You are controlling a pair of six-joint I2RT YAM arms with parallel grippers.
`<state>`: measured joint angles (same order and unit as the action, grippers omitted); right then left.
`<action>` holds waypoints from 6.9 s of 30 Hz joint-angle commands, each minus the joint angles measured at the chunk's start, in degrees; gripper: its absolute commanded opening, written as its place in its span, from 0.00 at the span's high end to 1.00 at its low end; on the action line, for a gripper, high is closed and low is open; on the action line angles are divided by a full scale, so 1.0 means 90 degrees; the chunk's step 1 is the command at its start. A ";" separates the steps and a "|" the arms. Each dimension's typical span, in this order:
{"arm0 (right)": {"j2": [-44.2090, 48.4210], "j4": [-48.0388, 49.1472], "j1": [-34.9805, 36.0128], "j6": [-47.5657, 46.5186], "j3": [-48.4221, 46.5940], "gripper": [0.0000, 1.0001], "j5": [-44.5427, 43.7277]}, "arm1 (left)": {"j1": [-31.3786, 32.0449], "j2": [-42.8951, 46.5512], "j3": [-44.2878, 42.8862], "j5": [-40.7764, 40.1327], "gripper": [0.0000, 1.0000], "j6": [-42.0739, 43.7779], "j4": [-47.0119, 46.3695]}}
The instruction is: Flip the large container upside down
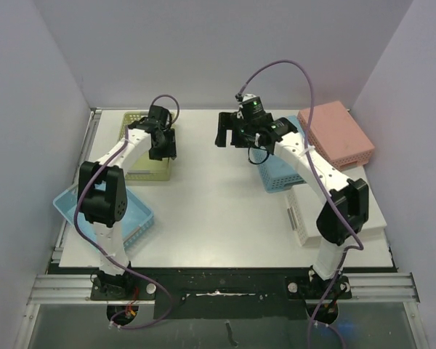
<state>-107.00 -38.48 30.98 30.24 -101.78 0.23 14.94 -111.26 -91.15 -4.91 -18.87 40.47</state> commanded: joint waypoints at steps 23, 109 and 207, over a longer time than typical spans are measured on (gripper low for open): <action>0.3547 0.0105 -0.1272 0.0456 0.2660 0.04 -0.1234 | 0.0817 0.1979 0.1156 0.5371 1.00 -0.3845 -0.4730; 0.2902 0.0841 -0.0072 0.0964 0.4046 0.00 -0.0186 | -0.0746 0.4758 0.3684 -0.1595 0.27 -0.2096 0.0075; 0.3924 -0.0283 -0.0683 0.0263 0.2589 0.02 -0.0582 | -0.0135 0.5198 0.6756 0.4857 0.51 -0.4742 -0.5919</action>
<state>-70.74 -44.34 21.54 32.16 -77.71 -5.96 13.82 -66.28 -23.57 39.83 -75.44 -28.53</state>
